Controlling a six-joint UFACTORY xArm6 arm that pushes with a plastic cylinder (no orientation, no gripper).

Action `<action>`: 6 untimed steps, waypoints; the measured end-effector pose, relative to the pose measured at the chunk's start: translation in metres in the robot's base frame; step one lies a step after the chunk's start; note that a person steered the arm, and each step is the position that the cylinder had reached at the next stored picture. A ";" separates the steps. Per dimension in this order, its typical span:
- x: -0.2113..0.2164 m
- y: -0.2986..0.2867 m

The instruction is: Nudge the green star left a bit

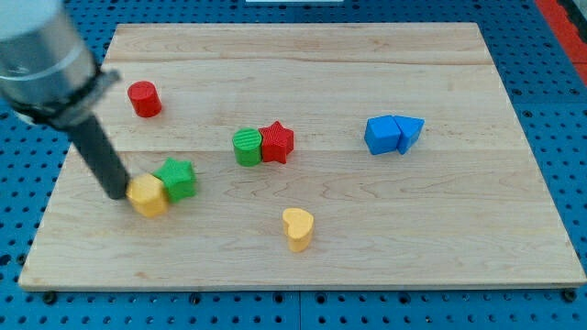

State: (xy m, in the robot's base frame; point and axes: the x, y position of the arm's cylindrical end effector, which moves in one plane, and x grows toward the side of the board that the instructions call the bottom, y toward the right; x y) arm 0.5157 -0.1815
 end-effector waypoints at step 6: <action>-0.017 0.111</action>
